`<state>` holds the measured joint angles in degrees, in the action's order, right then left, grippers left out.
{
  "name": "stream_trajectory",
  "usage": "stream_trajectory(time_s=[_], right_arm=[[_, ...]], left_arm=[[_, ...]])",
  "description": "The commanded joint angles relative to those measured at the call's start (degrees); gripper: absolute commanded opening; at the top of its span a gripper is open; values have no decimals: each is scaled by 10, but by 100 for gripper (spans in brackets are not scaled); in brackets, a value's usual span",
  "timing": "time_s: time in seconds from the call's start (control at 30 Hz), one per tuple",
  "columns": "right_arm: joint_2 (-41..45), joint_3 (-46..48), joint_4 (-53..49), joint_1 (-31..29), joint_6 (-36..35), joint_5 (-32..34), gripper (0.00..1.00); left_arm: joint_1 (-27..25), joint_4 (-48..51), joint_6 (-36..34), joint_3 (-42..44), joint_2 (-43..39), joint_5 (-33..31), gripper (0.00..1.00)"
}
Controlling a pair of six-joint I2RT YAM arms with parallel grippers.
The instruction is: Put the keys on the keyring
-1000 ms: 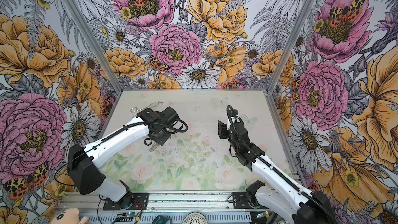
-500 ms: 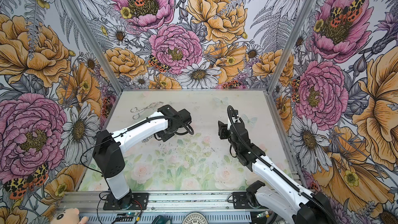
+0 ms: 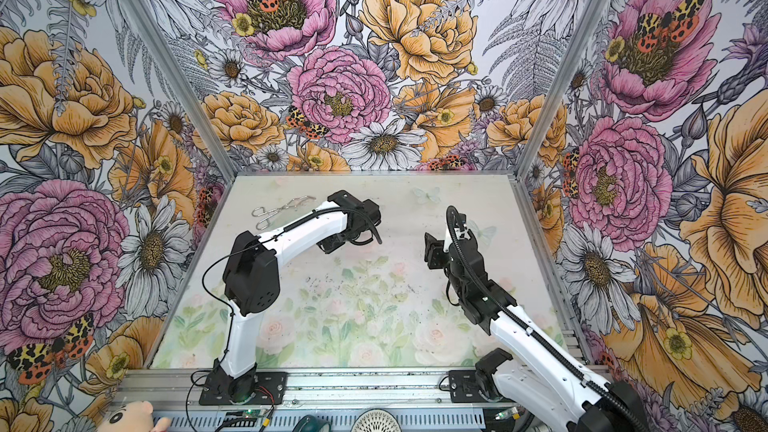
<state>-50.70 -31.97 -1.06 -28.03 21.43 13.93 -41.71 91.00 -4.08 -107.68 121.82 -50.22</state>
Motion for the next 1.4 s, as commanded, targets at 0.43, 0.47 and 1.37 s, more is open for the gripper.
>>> stream_trajectory(time_s=[0.43, 0.47, 1.37], right_arm=[[3, 7, 4, 11, 10, 17, 66], [1, 6, 4, 12, 11, 16, 66], [12, -7, -19, 22, 3, 16, 66]], left_arm=[[-71, -1, 93, 100, 11, 35, 3], [-76, 0, 102, 114, 7, 44, 4], [-89, -86, 228, 190, -159, 151, 46]])
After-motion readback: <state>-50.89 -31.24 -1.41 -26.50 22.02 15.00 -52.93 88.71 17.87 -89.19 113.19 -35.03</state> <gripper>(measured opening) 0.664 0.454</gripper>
